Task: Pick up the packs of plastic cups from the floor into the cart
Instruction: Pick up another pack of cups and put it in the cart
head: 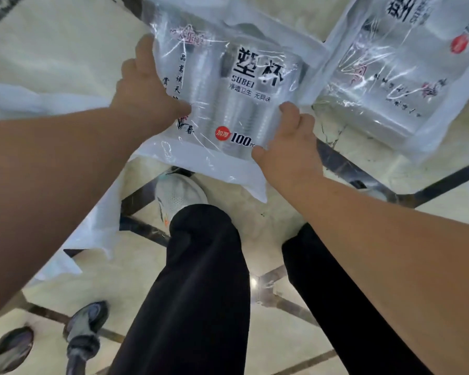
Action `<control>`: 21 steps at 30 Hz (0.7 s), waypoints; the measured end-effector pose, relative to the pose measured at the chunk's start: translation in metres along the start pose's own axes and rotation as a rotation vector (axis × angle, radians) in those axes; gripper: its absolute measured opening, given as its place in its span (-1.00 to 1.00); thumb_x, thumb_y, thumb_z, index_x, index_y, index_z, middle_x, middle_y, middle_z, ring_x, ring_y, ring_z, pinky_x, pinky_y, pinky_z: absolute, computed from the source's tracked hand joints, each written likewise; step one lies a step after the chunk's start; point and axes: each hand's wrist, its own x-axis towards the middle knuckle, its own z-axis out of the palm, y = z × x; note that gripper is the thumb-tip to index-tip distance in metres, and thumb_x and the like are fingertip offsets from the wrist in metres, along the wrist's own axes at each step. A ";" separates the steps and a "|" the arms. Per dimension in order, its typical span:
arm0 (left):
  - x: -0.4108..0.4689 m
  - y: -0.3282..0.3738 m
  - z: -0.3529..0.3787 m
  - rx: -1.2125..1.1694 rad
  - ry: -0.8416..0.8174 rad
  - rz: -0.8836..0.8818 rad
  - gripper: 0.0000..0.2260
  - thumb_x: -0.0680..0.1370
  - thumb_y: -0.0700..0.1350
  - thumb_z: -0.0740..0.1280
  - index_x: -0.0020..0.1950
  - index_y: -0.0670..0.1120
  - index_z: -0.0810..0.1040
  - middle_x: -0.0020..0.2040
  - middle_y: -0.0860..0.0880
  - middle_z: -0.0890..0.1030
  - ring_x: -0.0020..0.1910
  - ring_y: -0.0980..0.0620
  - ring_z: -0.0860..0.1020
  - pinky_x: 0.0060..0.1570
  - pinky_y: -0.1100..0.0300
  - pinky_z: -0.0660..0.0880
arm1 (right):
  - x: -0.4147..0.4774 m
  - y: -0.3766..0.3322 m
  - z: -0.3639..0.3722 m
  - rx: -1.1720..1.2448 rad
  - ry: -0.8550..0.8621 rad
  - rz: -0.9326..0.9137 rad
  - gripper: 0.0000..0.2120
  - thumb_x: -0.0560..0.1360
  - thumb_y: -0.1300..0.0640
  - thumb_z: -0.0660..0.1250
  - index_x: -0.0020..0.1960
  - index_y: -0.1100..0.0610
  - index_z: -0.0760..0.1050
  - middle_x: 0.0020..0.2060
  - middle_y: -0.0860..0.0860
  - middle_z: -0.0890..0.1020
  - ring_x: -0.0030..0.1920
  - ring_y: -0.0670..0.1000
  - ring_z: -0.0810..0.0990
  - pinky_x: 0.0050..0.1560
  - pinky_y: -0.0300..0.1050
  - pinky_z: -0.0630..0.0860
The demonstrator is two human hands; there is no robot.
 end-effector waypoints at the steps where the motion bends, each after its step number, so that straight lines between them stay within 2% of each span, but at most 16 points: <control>1: 0.001 -0.003 0.000 -0.042 -0.002 0.002 -0.02 0.38 -0.05 0.53 0.59 0.15 -0.06 0.45 -0.18 0.26 0.31 -0.24 0.42 0.27 -0.13 0.42 | 0.003 0.000 0.002 0.104 -0.020 0.035 -0.22 0.47 0.07 0.42 0.52 0.04 0.03 0.33 0.17 0.24 0.11 0.15 0.45 -0.07 -0.09 0.45; 3: 0.001 -0.006 -0.001 -0.097 -0.013 0.000 -0.03 0.38 -0.08 0.53 0.59 0.17 -0.05 0.45 -0.17 0.28 0.29 -0.19 0.44 0.23 -0.03 0.42 | 0.005 -0.003 0.007 0.295 -0.057 0.092 -0.18 0.47 0.14 0.43 0.53 -0.03 -0.02 0.40 0.14 0.22 -0.07 -0.03 0.48 -0.20 -0.21 0.37; 4: 0.000 -0.008 -0.003 -0.103 -0.008 -0.002 -0.03 0.38 -0.09 0.54 0.58 0.18 -0.03 0.44 -0.17 0.28 0.27 -0.18 0.45 0.21 -0.01 0.43 | 0.006 -0.004 0.009 0.352 -0.058 0.105 -0.17 0.47 0.16 0.43 0.52 -0.06 -0.03 0.43 0.13 0.20 -0.09 -0.04 0.47 -0.18 -0.21 0.38; 7: -0.009 -0.007 -0.010 -0.128 0.031 0.008 -0.06 0.35 -0.12 0.54 0.55 0.23 0.06 0.36 -0.14 0.32 0.10 -0.16 0.49 0.11 -0.07 0.55 | 0.003 -0.004 0.005 0.397 -0.034 0.119 -0.16 0.46 0.20 0.44 0.51 -0.11 -0.02 0.39 0.14 0.22 0.06 0.07 0.47 -0.01 -0.10 0.42; 9: -0.023 -0.003 -0.020 -0.140 0.044 0.011 -0.06 0.35 -0.12 0.54 0.55 0.24 0.07 0.34 -0.13 0.32 0.05 -0.12 0.47 0.08 -0.07 0.56 | -0.006 -0.008 -0.009 0.393 -0.018 0.121 -0.15 0.44 0.21 0.44 0.50 -0.13 -0.02 0.35 0.12 0.23 0.01 0.08 0.50 -0.05 -0.07 0.45; 11: -0.047 0.002 -0.035 -0.154 0.069 -0.003 -0.06 0.35 -0.09 0.54 0.56 0.25 0.05 0.34 -0.13 0.32 0.10 -0.14 0.47 0.12 -0.05 0.51 | -0.026 -0.016 -0.032 0.367 -0.002 0.094 -0.16 0.43 0.21 0.43 0.49 -0.17 -0.01 0.35 0.09 0.22 -0.06 0.05 0.50 -0.14 -0.11 0.45; 16: -0.156 0.029 -0.109 -0.268 0.129 -0.058 -0.06 0.39 -0.05 0.52 0.57 0.26 0.00 0.37 -0.09 0.29 0.22 -0.10 0.42 0.13 0.05 0.42 | -0.110 -0.050 -0.144 0.250 -0.010 -0.021 -0.15 0.40 0.19 0.43 0.48 -0.19 0.01 0.37 0.02 0.21 -0.01 0.01 0.43 -0.03 -0.06 0.42; 21: -0.318 0.076 -0.220 -0.402 0.192 -0.141 -0.08 0.42 0.05 0.51 0.58 0.25 -0.03 0.43 -0.06 0.27 0.36 -0.03 0.33 0.26 0.05 0.39 | -0.231 -0.097 -0.293 0.158 -0.123 -0.147 -0.13 0.42 0.16 0.41 0.50 -0.25 -0.03 0.45 -0.02 0.16 0.22 -0.04 0.32 0.12 -0.09 0.33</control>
